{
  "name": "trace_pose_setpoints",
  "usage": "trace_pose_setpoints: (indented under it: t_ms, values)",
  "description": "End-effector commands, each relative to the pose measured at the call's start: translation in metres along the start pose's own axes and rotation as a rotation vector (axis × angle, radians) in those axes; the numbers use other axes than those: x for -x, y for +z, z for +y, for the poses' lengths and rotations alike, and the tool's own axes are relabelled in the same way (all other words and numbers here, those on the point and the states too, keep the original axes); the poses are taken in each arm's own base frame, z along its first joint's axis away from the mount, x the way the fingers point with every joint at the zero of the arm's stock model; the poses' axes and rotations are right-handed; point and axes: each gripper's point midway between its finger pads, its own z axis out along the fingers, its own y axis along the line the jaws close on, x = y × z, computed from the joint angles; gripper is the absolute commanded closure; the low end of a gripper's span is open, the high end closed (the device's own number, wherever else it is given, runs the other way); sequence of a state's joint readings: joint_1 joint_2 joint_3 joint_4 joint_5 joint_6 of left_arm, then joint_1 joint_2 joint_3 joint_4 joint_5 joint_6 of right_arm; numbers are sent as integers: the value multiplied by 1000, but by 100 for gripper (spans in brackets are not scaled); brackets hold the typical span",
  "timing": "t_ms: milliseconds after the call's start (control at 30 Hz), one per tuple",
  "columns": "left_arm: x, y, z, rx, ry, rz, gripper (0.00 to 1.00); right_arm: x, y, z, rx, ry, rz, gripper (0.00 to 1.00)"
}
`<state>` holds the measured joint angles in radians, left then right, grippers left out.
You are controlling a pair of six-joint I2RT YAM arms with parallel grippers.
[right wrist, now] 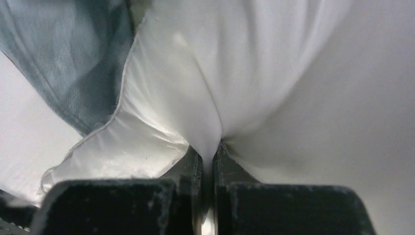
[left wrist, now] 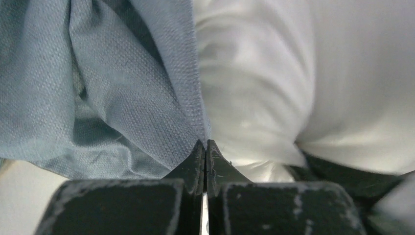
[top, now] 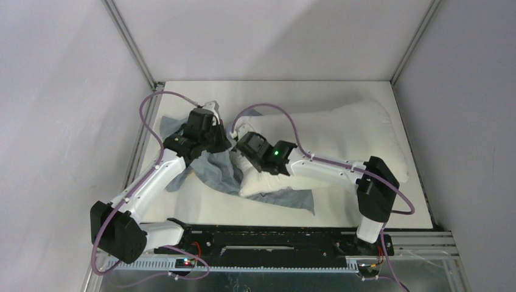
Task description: Put the pillow into the pillowcase
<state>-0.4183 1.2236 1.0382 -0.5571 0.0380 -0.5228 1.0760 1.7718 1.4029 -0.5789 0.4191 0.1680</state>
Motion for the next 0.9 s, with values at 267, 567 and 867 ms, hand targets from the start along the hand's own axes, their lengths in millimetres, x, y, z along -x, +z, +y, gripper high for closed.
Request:
trace_pose_setpoints:
  t_ms: [267,567,867]
  values:
    - [-47,-44,-14,-164,43,109,100,98,5,-44,59,354,-78,100]
    - [-50,-122,-70,-494,-15,99,100,69,63,-25,-38,495,13,100]
    - [27,-118,-89,-535,-275,-110,100,56,50,15,65,560,-68,100]
